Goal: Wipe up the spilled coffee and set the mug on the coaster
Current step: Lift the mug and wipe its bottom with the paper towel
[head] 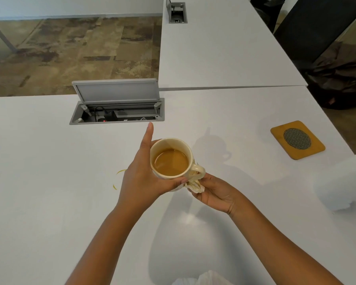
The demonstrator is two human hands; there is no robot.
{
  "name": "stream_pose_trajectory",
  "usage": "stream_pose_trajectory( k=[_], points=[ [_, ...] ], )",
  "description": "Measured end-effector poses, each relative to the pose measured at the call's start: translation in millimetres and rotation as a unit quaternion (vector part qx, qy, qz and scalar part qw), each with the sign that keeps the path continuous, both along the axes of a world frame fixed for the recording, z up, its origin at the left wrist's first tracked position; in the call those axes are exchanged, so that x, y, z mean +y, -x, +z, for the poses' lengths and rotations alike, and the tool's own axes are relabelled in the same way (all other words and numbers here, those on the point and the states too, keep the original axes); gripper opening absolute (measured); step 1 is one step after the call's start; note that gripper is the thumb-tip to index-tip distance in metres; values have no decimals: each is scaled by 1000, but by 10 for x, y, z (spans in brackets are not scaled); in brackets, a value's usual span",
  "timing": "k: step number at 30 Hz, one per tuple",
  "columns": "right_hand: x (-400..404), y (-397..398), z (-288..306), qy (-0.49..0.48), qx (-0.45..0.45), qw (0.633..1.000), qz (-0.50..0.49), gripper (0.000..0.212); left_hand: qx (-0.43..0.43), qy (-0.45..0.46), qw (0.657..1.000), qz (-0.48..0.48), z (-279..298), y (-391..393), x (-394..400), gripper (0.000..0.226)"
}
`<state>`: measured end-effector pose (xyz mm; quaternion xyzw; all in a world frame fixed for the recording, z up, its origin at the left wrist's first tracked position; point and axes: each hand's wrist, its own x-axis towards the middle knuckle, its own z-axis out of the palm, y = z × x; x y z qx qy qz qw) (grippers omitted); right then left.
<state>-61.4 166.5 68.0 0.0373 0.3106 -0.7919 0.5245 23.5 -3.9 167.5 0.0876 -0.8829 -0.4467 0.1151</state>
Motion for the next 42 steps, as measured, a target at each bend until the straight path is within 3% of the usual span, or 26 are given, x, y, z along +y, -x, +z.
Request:
stream_pose_trajectory(
  k=[11,14,17,21,26,31,42],
  points=[
    [-179,116,-50,8,34,999,27,35,-12,-30,999,-3,-27,13,-22,117],
    [-289,78,-48,47,73,995,53,42,-16,-32,999,-16,-63,-38,23,118],
    [-359,-6,-70,91,49,992,69,50,-12,-46,999,-5,-97,-66,20,115],
    [-433,-81,-101,59,23,996,62,74,-17,-66,998,15,-139,-79,-3,116],
    [-404,-234,-113,-11,0,994,108,22,-13,-66,998,18,-186,-75,10,117],
    [-272,-287,-101,-25,33,989,144,34,-4,-51,999,9,-164,-67,4,115],
    [-90,-71,-114,-63,121,951,279,36,7,-76,996,52,-254,-193,-44,116]
  ],
)
